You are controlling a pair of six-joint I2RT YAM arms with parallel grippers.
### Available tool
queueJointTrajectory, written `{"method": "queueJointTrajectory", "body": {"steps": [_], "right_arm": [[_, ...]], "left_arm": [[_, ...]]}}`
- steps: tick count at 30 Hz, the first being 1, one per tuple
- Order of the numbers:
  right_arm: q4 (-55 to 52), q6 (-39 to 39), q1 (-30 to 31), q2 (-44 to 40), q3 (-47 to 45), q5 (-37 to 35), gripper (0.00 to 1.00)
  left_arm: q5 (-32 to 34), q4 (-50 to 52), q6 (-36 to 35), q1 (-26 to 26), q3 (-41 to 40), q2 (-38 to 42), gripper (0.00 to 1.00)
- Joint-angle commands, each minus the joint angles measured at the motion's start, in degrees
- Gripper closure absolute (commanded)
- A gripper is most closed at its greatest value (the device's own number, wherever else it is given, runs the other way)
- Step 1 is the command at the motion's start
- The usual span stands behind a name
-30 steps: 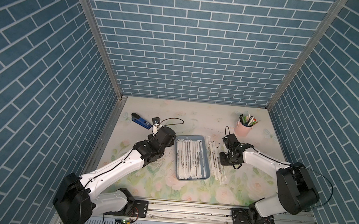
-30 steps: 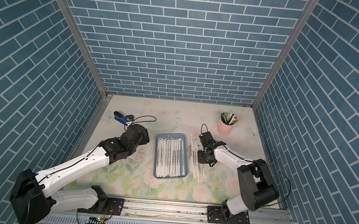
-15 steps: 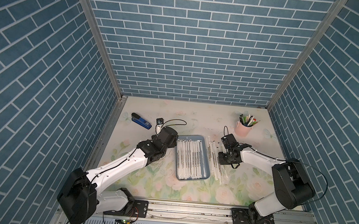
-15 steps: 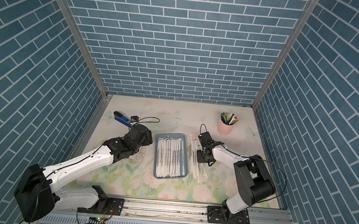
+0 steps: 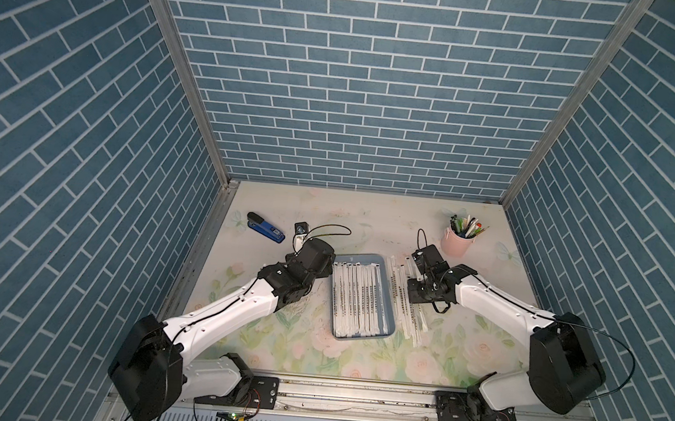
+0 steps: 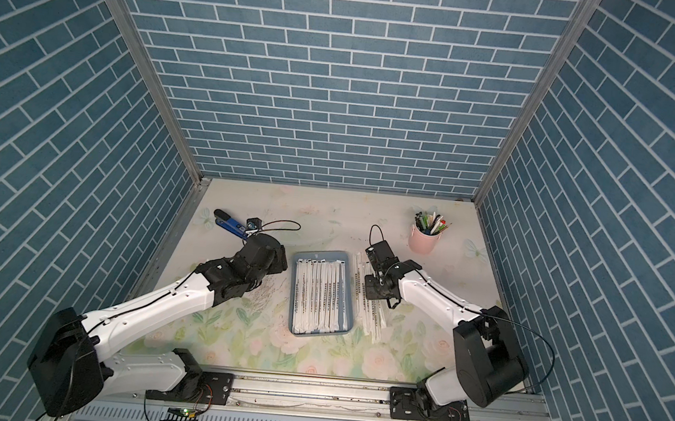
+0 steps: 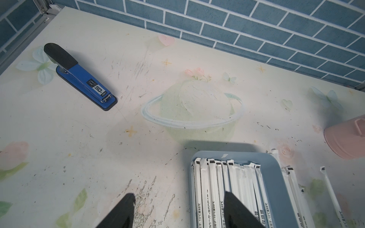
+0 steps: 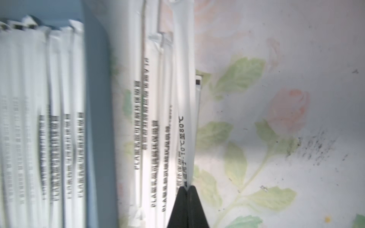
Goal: Put the straws into the storage box
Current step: Pick up the straw from the center of the board, then place the straw in the storage box.
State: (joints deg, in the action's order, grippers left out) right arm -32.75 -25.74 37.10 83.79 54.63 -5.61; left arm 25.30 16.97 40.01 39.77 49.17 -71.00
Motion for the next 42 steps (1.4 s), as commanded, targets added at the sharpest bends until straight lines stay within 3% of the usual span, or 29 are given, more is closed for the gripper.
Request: {"method": "queueJointTrajectory", "body": {"steps": [1, 6, 15, 30, 42], "right_arm": [[-2.27, -10.51, 6.14, -1.06, 5.70, -3.21, 0.99], [4.69, -22.99, 15.76, 3.34, 9.30, -7.37, 0.99], [8.96, -26.14, 23.13, 16.59, 14.67, -6.01, 0.99], [11.07, -25.86, 22.97, 23.85, 16.28, -1.98, 0.94], [10.57, -25.17, 22.42, 22.78, 16.53, -1.20, 0.80]], "left_arm": [[1.13, 0.24, -0.58, 0.05, -1.13, 1.24, 0.26], [1.95, 0.55, -0.73, -0.04, -2.22, 3.67, 0.26], [0.77, 0.09, -4.00, -1.97, -3.91, 7.96, 0.26], [-1.83, -2.09, -4.37, -2.06, -5.13, 7.28, 0.26], [-2.08, -2.25, -4.11, -2.06, -5.40, 7.34, 0.26]]}}
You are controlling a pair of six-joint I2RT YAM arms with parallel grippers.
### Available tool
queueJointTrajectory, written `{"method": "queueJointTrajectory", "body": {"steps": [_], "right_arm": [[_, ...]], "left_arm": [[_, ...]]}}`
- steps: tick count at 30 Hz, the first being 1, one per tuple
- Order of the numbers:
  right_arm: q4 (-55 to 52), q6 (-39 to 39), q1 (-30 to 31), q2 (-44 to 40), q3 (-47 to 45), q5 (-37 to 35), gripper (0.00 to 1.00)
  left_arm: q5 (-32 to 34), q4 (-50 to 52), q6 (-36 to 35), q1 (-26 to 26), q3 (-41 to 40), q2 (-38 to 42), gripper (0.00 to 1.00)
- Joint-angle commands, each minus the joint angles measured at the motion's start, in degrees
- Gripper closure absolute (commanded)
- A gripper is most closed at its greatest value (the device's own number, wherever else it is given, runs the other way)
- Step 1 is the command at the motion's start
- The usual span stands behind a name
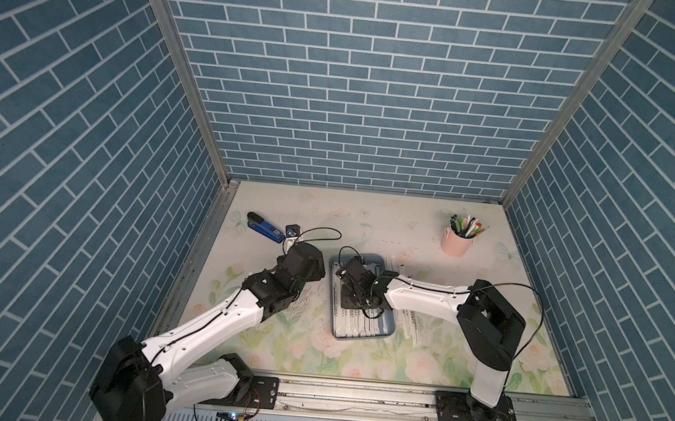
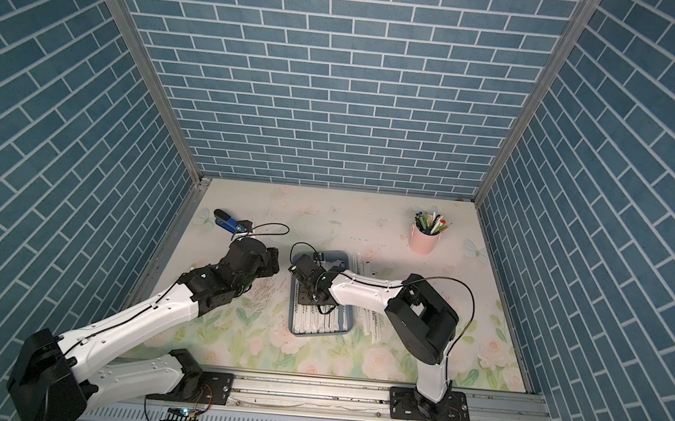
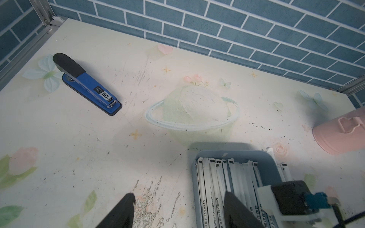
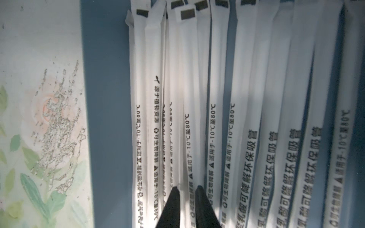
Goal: Put the straws into the storage box
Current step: Place the straw in the storage box, then pick up the straw from the center of the board.
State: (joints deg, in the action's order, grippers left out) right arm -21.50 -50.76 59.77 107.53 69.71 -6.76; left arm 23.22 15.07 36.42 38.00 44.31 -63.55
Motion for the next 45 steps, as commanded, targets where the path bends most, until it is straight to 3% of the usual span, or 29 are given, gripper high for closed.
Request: {"method": "queueJointTrajectory", "body": {"steps": [1, 10, 15, 21, 30, 37, 45], "right_arm": [[-0.84, -0.12, -0.27, -1.31, 1.56, -0.07, 0.80], [-6.37, 3.20, -4.49, -10.87, 0.48, -2.64, 0.74], [-10.82, 9.22, -12.10, -20.85, -6.67, -3.56, 0.80], [-15.00, 18.30, -20.10, -26.97, -15.19, -1.42, 0.86], [-11.40, 23.43, -25.71, -27.99, -24.05, 2.89, 0.87], [-8.59, 25.78, -27.22, -26.26, -25.66, 6.89, 0.82], [-5.77, 26.39, -27.34, -23.99, -26.65, 9.08, 0.81]], "left_arm": [[0.03, -0.36, -0.56, -0.29, -0.50, -0.14, 0.26], [-1.21, -0.17, -2.30, -0.21, 1.36, -1.90, 0.33], [-4.26, -2.85, -3.83, 0.91, 1.82, -2.78, 0.34], [-6.61, -4.78, -2.88, 4.67, 2.55, -7.08, 0.33], [-8.81, -6.10, -0.79, 11.47, 0.68, -11.15, 0.29], [-17.28, -12.13, -3.84, 12.60, -1.51, -10.91, 0.28], [-17.93, -12.45, -4.27, 12.92, -0.13, -12.95, 0.28]]}}
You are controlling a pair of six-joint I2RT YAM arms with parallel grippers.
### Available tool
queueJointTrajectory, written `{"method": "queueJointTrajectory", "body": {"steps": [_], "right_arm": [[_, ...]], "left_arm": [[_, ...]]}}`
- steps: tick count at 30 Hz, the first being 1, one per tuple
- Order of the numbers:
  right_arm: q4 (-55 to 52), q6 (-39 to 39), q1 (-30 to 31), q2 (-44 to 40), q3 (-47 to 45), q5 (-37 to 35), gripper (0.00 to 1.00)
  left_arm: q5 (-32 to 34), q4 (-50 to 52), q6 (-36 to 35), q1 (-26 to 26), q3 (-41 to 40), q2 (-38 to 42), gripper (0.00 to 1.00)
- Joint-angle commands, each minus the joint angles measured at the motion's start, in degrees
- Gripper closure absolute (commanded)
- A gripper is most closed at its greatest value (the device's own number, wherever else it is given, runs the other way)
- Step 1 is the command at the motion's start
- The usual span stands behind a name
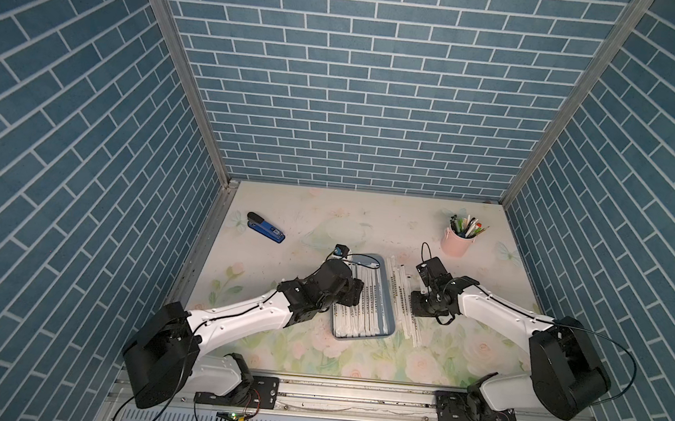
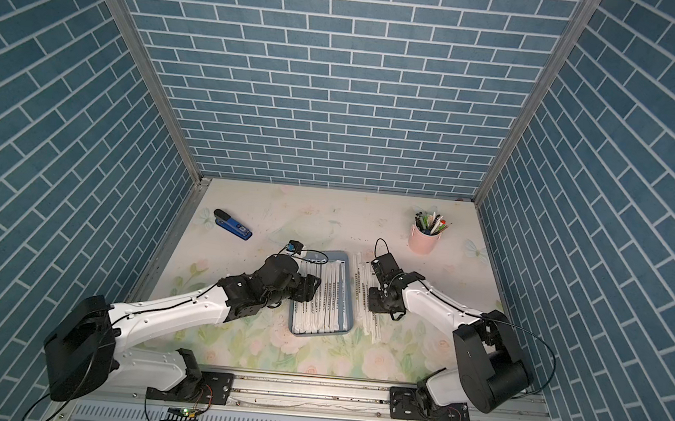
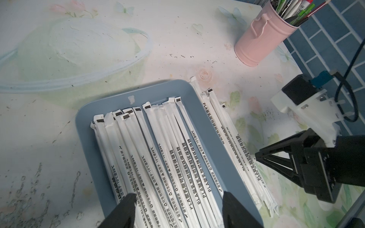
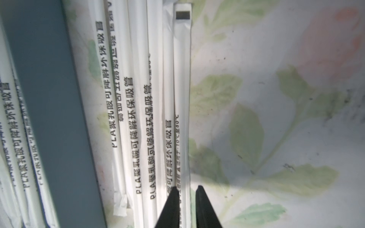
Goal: Put the straws into the storage box
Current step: Pick up the straw from the center of the board, then place the straw in the storage box.
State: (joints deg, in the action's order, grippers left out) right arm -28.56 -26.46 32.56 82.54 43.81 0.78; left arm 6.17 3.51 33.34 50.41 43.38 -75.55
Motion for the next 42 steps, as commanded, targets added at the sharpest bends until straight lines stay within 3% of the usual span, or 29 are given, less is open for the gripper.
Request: {"method": "queueJointTrajectory", "body": {"steps": [1, 8, 14, 18, 32, 36, 42], "right_arm": [[1.43, 2.20, -0.11, 1.19, -0.77, 1.76, 0.81], [2.77, 2.72, -0.27, 3.28, -2.01, 0.84, 0.81], [2.85, 3.84, -1.17, 3.91, -2.78, -1.55, 0.88], [1.74, 4.63, -1.24, 2.23, -2.06, -1.87, 0.94], [-3.41, 2.73, -0.97, -3.27, 2.93, -1.69, 0.96], [-4.22, -2.12, 2.69, -4.32, 7.49, -0.82, 0.96], [1.23, -15.19, 15.13, -0.90, 13.81, -5.38, 0.96]], "left_arm": [[-0.83, -0.87, -1.17, 0.62, 0.90, -1.09, 0.28], [-0.64, -0.96, -1.50, 0.83, 0.92, -1.27, 0.28], [-0.18, -0.45, -1.69, 0.81, 0.83, -0.70, 0.28], [0.59, 0.14, -2.01, 0.85, 0.92, -0.36, 0.28], [7.61, 3.10, -0.74, -1.40, 0.84, 4.12, 0.28], [9.01, 5.54, 2.33, -5.07, -0.03, 5.80, 0.28], [9.60, 8.13, 3.42, -9.14, -1.57, 10.72, 0.28]]}}
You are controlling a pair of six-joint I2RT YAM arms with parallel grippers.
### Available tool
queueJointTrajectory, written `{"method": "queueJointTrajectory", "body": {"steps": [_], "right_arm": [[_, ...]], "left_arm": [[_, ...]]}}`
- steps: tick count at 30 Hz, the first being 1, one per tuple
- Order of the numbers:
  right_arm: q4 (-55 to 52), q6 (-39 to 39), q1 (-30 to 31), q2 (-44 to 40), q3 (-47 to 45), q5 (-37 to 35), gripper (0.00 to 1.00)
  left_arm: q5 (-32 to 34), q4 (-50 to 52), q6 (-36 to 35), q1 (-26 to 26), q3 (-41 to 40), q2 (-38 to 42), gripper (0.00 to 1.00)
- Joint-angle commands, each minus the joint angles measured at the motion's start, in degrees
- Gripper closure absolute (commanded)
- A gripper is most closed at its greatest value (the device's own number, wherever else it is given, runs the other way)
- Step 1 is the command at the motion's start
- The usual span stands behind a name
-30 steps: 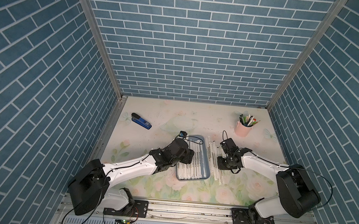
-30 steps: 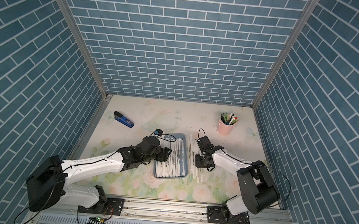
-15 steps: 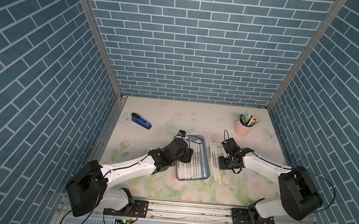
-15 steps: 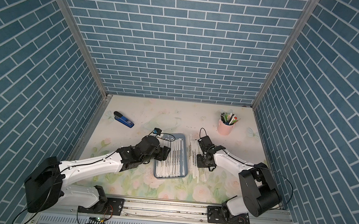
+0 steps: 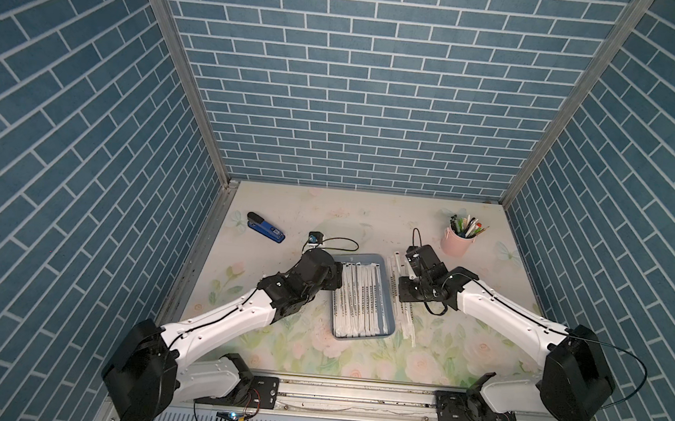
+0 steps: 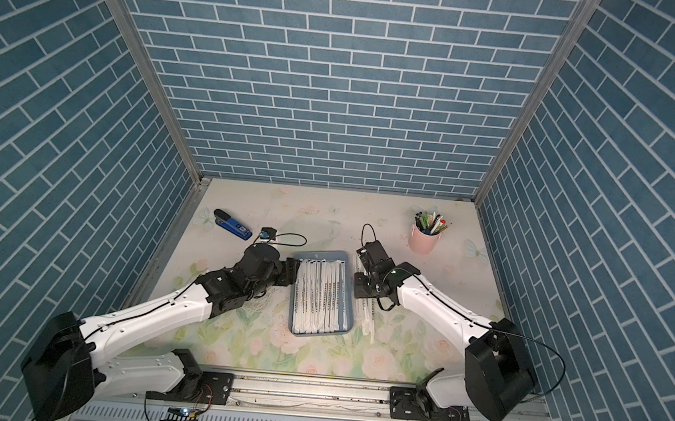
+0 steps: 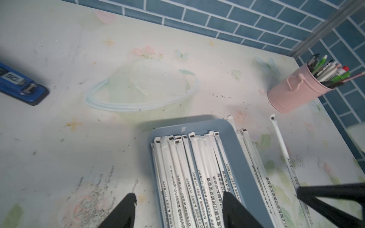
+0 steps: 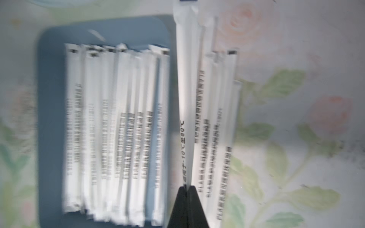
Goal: Put the straws into the storage box
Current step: Place the straw in the storage box.
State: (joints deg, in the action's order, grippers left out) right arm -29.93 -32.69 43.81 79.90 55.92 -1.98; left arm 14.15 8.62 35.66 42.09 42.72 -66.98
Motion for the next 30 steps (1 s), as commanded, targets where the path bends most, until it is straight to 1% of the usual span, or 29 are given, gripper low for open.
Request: {"method": "queueJointTrajectory", "body": {"steps": [1, 3, 7, 10, 13, 19, 21, 27, 30], "right_arm": [[4.44, -10.45, 5.21, 2.65, 1.83, -3.02, 0.96], [8.32, -12.79, 8.01, 5.72, 2.47, -3.06, 0.97], [10.80, -12.42, 11.99, 13.66, 6.21, -1.45, 0.97], [10.98, -12.23, 13.56, 18.01, 8.12, -0.18, 0.97], [11.90, -12.42, 14.02, 20.46, 8.07, 1.12, 0.97], [12.37, -12.40, 14.08, 22.99, 8.57, 1.82, 0.96], [12.44, -12.62, 13.93, 23.41, 8.42, 1.98, 0.94], [11.95, -12.58, 13.84, 23.91, 8.76, 1.45, 0.83], [11.39, -12.40, 13.78, 23.32, 9.11, 1.36, 0.81]], "left_arm": [[1.91, 3.39, 1.04, -0.99, -1.08, 2.77, 0.28], [1.85, 4.05, 0.92, -1.30, -1.49, 3.81, 0.28], [1.19, 4.49, 0.82, -1.48, -2.41, 4.81, 0.28], [0.88, 4.15, 1.05, -1.48, -3.24, 5.48, 0.28], [0.62, 3.68, 1.25, -1.48, -4.11, 6.14, 0.28], [-0.02, 3.07, 1.35, -1.48, -4.73, 6.17, 0.28], [-0.05, 3.00, 1.23, -1.48, -4.75, 6.17, 0.28], [-0.17, 2.72, 1.04, -1.48, -4.75, 5.84, 0.28], [-0.35, 2.66, 1.08, -1.48, -4.66, 5.93, 0.28]]}}
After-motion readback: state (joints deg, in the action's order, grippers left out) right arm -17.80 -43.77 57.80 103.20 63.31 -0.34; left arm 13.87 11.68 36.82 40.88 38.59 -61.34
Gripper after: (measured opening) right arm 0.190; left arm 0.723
